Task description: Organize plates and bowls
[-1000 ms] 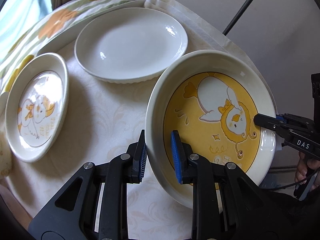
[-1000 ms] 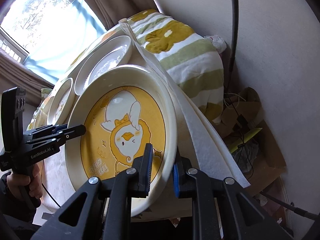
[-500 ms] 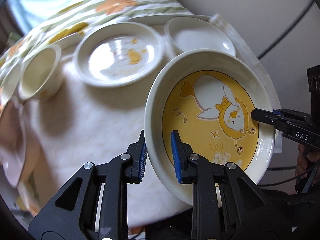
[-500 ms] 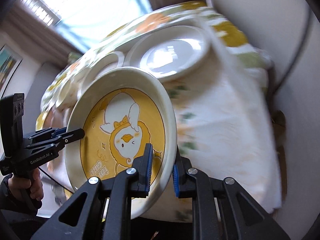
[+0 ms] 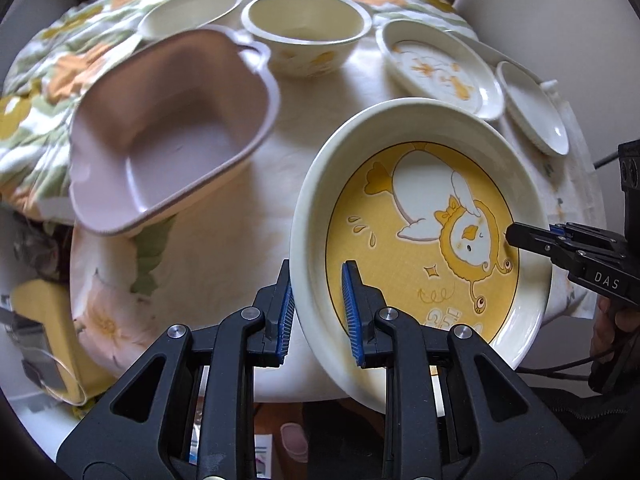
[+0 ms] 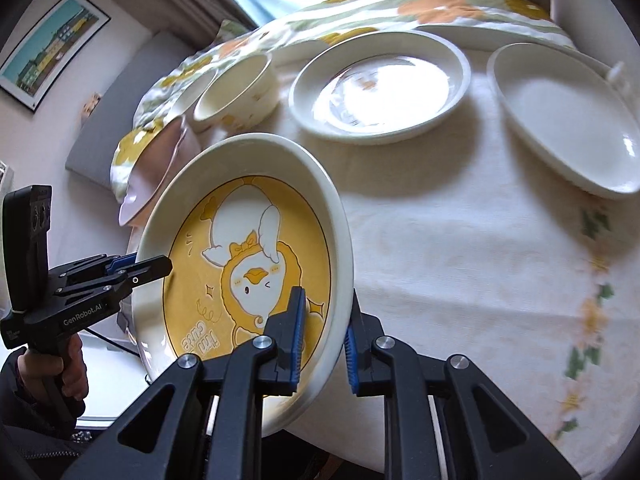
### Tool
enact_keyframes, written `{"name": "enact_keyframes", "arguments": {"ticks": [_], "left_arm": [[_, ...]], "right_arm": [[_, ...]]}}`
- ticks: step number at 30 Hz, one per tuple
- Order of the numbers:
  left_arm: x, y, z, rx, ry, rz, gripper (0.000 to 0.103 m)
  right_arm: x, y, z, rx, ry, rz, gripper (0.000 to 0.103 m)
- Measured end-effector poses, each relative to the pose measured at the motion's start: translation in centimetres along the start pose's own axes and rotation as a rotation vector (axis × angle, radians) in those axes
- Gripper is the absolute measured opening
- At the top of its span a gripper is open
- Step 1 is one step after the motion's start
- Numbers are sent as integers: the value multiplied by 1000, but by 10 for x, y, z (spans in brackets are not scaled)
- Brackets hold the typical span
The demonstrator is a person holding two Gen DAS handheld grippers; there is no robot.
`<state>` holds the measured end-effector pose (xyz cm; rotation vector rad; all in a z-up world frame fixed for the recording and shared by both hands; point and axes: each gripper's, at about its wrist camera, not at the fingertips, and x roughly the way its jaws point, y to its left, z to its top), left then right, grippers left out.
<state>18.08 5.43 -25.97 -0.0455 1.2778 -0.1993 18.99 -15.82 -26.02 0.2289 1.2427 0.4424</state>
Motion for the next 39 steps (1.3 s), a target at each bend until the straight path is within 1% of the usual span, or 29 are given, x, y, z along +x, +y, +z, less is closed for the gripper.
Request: {"name": "enact_keyframes", "arguments": {"ticks": [3, 6, 8, 10, 13, 18, 23, 27, 28, 29, 30, 31, 32, 33, 35, 37, 39], "left_arm": [[9, 20, -3, -14, 13, 7, 20], [17, 33, -7, -17, 12, -7, 20], [20, 36, -7, -11, 10, -14, 20], [21, 33, -6, -1, -3, -10, 20], [21, 33, -8, 14, -14, 3, 20], [22, 27, -8, 39, -27, 29, 20], [23, 26, -9, 52, -29, 49, 21], [26, 22, -9, 63, -22, 64, 25], [26, 22, -10, 64, -19, 66, 27], [27, 21, -10, 66, -17, 67, 29], [27, 19, -11, 65, -21, 70, 39], [25, 19, -12, 66, -30, 73, 58], [23, 18, -12, 67, -44, 84, 70], [19, 16, -13, 70, -65, 95, 86], [13, 14, -15, 80, -94, 102, 87], [7, 12, -15, 82, -95, 107, 87], [-5, 8, -14, 86, -115, 108, 87]], "right_arm": [[18, 15, 2, -14, 18, 1, 16], [28, 20, 2, -2, 15, 2, 16], [30, 18, 2, -4, 13, -13, 16], [34, 17, 2, -1, 13, -28, 16], [34, 17, 1, -2, 13, -27, 16], [36, 25, 3, -26, 16, -83, 16], [35, 24, 2, -16, 15, -91, 16], [35, 27, 2, -23, 13, -108, 17], [34, 28, 2, -26, 9, -116, 18], [34, 29, 1, -26, 5, -115, 23], [33, 29, 1, -23, 0, -108, 26], [33, 30, 0, -19, -7, -105, 34], [32, 29, 0, -18, -13, -104, 45], [30, 30, -1, -19, -20, -102, 48], [27, 30, -3, -15, -28, -99, 48], [18, 31, -5, -16, -47, -108, 48], [4, 31, -7, -15, -73, -114, 48]]}}
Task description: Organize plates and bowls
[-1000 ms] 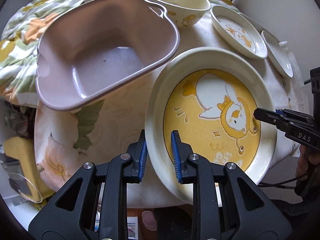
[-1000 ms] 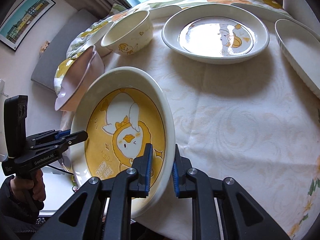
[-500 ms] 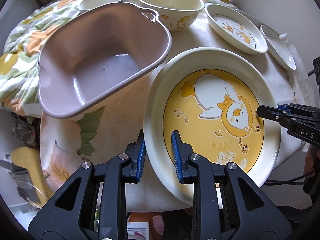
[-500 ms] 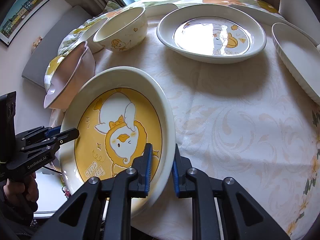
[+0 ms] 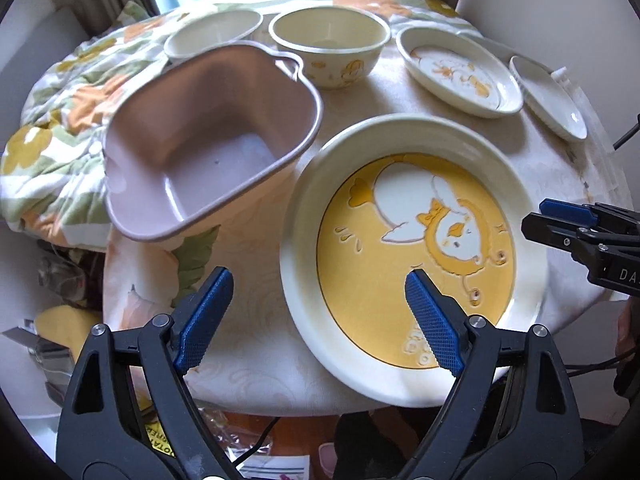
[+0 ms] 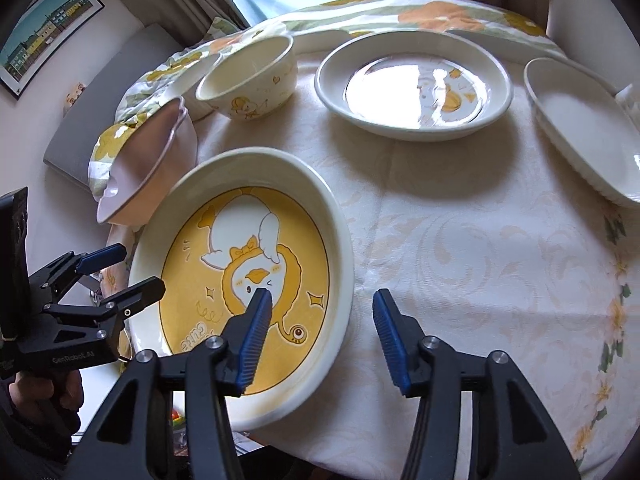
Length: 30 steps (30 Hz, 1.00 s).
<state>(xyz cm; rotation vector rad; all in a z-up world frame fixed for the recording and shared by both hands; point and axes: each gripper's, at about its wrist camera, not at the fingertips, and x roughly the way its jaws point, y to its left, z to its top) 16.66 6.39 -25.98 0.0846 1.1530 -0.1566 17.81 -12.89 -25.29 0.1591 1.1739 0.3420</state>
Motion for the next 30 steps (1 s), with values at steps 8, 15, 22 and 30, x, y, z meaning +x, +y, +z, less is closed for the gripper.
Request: {"name": "enact_keyframes", "arguments": {"ticks": [8, 15, 22, 30], "left_arm": [[-91, -47, 31, 22, -222, 28, 92], [-128, -122, 85, 113, -391, 59, 103], [-97, -191, 164, 268, -314, -96, 103], [-2, -261, 240, 445, -124, -258, 103]], "right_arm": [[-88, -24, 2, -16, -164, 12, 70], [-160, -69, 6, -12, -289, -33, 103], [-187, -130, 21, 153, -310, -78, 103], [-159, -184, 37, 341, -305, -132, 103]]}}
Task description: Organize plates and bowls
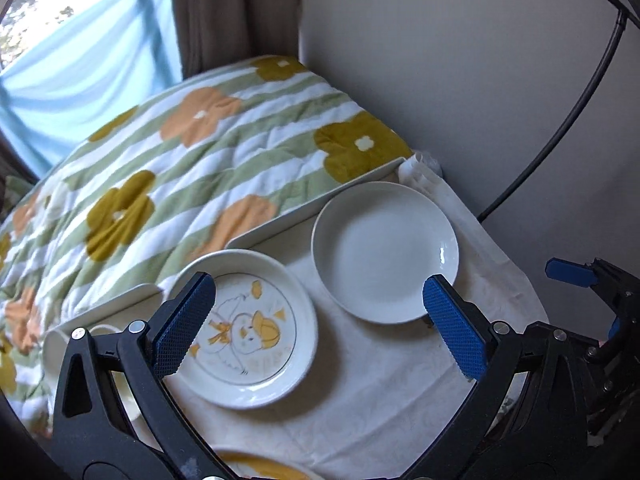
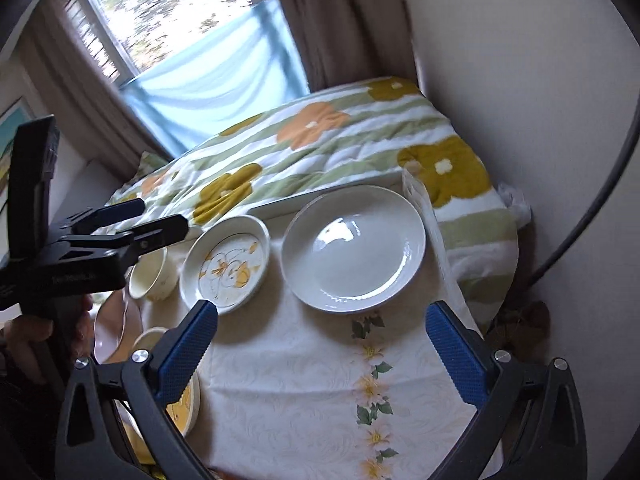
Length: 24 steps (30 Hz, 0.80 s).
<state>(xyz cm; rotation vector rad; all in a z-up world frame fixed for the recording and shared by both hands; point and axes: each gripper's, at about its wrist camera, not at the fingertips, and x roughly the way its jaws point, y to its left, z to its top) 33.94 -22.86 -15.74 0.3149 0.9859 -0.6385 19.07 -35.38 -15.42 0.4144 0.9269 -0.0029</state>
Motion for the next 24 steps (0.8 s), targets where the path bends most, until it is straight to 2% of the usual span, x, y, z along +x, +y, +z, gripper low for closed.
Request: {"name": "enact_keyframes", "arguments": {"ticks": [4, 8, 9, 14, 16, 21, 23, 24], "left_arm": [[61, 9, 15, 33, 92, -99, 103], [107, 15, 20, 75, 168, -172, 97], [116, 16, 21, 91, 180, -176, 92], [156, 24, 27, 120, 246, -206, 62], [167, 26, 26, 125, 268, -221, 53], [180, 26, 25, 157, 278, -230, 37], [181, 24, 26, 172, 269, -232, 35], [182, 23, 27, 180, 262, -232, 30]], "right_arm": [[36, -25, 1, 145, 47, -21, 103], [58, -47, -1, 332, 32, 14, 100], [64, -51, 0, 363, 29, 8, 97], [91, -59, 2, 449, 30, -30, 66], [98, -59, 1, 466, 24, -53, 58], [110, -61, -1, 498, 13, -110, 48], [114, -64, -1, 513, 17, -120, 37], [115, -65, -2, 517, 20, -126, 36]]}}
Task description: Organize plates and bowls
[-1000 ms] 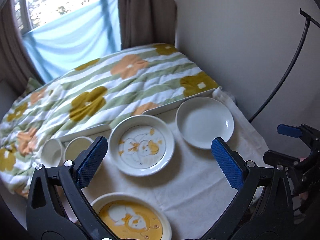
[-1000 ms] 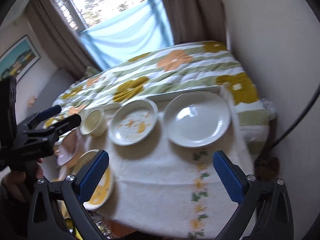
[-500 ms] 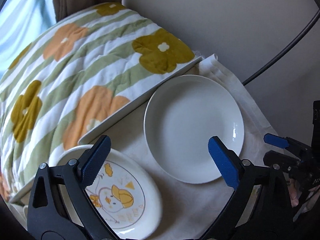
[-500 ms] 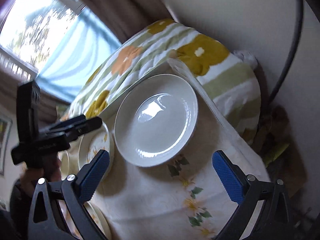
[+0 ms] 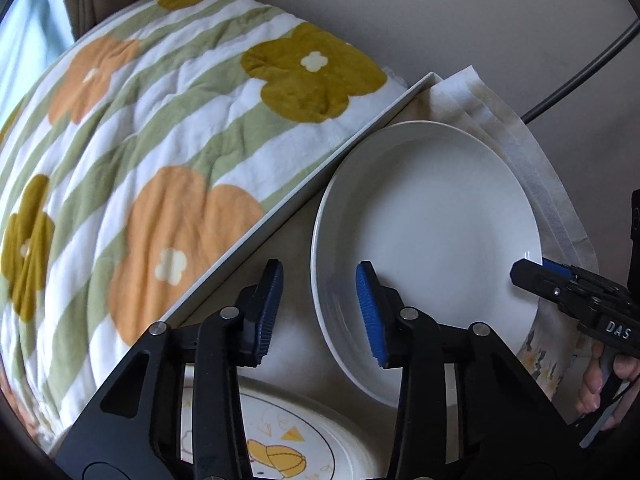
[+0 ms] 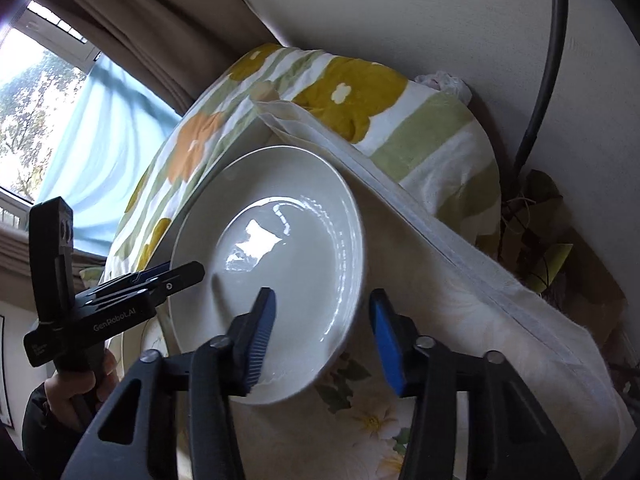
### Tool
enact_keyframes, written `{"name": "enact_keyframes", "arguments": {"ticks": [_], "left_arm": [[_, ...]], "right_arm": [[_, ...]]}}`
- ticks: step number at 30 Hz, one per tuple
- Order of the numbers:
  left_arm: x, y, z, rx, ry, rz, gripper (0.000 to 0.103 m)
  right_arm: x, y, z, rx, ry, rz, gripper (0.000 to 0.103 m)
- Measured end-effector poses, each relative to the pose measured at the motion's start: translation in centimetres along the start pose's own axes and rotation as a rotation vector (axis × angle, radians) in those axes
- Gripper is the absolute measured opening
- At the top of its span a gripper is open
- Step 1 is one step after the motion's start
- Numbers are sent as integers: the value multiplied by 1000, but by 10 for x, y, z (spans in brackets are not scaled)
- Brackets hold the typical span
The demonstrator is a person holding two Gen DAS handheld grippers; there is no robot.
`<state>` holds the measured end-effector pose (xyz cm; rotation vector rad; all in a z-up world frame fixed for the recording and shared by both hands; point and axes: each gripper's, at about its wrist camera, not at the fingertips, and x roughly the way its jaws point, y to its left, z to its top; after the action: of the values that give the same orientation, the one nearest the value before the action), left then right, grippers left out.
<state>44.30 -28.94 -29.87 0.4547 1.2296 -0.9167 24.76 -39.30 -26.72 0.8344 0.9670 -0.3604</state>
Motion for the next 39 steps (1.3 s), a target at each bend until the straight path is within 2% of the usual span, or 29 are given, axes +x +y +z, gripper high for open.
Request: {"name": "enact_keyframes", "arguments": {"ticks": [1, 4, 8, 16, 22, 32, 39], "left_arm": [[0, -2, 1, 11, -3, 4, 24], [3, -6, 2, 37, -7, 4, 20], [5, -9, 3, 46, -12, 12, 20], [3, -10, 3, 41, -6, 18, 20], [-16, -15, -2, 31, -34, 32, 20], [-91, -31, -18, -63, -143, 86, 20], [-169, -45, -67, -208, -237, 205, 20]], "right_arm": [[1, -1, 0, 5, -2, -2, 34], [3, -2, 0, 12, -5, -22, 25], [6, -6, 0, 25, 2, -30, 17], [7, -6, 0, 30, 10, -23, 17], [-2, -6, 2, 6, 4, -13, 17], [-48, 16, 11, -132, 3, 49, 17], [-92, 54, 11, -327, 39, 148, 17]]}}
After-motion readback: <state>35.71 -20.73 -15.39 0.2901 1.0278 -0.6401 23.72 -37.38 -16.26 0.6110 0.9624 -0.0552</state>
